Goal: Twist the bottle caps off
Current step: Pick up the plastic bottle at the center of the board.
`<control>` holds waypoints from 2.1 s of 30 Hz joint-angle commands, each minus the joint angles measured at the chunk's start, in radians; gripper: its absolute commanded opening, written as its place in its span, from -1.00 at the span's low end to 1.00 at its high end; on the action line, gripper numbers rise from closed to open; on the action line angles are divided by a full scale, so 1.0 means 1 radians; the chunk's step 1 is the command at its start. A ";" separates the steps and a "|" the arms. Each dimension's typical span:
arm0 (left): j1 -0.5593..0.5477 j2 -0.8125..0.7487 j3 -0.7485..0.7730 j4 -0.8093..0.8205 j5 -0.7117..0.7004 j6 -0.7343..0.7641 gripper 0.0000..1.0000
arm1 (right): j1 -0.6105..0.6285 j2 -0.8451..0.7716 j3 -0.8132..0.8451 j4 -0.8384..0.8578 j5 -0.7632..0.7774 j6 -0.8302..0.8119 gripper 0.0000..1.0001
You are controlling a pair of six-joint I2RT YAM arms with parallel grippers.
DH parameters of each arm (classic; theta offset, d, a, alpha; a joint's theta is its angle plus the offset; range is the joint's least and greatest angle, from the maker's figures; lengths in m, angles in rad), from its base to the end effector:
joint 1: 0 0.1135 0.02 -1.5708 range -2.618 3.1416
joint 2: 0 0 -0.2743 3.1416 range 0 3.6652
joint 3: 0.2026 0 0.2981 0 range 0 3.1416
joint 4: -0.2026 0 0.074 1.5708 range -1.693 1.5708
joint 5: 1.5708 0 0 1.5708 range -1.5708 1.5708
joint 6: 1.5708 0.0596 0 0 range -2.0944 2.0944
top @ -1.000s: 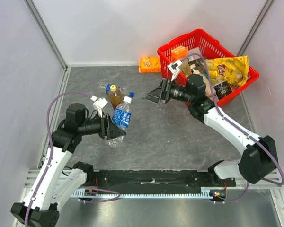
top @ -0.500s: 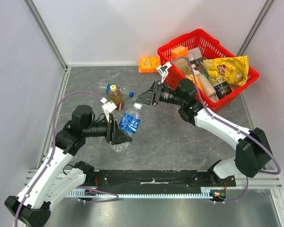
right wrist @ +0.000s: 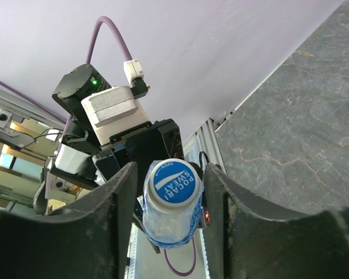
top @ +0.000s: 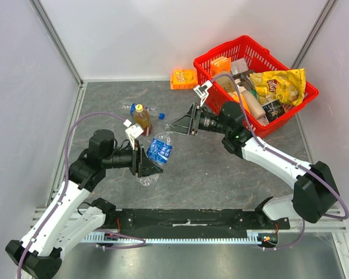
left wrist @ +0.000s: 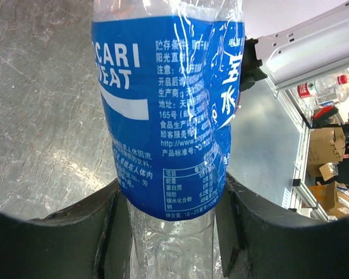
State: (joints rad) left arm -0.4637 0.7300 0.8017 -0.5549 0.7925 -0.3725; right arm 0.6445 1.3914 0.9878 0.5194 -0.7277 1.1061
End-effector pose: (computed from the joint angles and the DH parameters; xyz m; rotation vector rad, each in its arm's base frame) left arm 0.1645 -0.1297 0.3233 0.6244 2.0671 -1.3143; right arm 0.2806 0.2605 0.3376 -0.3148 1.7983 1.8569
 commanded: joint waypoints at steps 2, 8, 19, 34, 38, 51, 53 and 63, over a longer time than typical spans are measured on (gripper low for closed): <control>-0.007 -0.018 -0.010 0.049 -0.004 -0.022 0.04 | 0.003 -0.028 -0.020 0.074 -0.029 0.040 -0.03; -0.010 -0.026 -0.013 0.041 -0.047 -0.028 0.21 | 0.003 -0.041 0.005 -0.045 -0.027 -0.043 -1.00; -0.010 -0.015 0.040 0.013 -0.131 -0.045 0.67 | 0.003 -0.140 0.055 -0.314 0.111 -0.241 -1.00; -0.015 0.069 0.172 0.009 -0.090 0.078 0.86 | 0.001 -0.328 -0.015 -0.108 0.022 -0.430 -1.00; -0.013 0.080 0.183 0.091 0.006 0.066 0.85 | 0.001 -0.338 0.015 -0.124 0.022 -0.450 -1.00; -0.015 0.131 0.223 0.092 0.150 0.116 0.73 | 0.001 -0.292 0.124 -0.113 0.034 -0.436 -1.00; -0.015 0.126 0.223 0.085 0.131 0.116 0.70 | 0.000 -0.278 0.120 -0.067 0.030 -0.396 -1.00; -0.015 0.132 0.217 0.110 0.102 0.095 0.33 | 0.001 -0.256 0.097 -0.016 0.042 -0.336 -1.00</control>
State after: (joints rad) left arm -0.4736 0.8597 0.9848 -0.4698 0.8871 -0.2974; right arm 0.6441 1.1439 1.0698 0.4385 -0.7025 0.7521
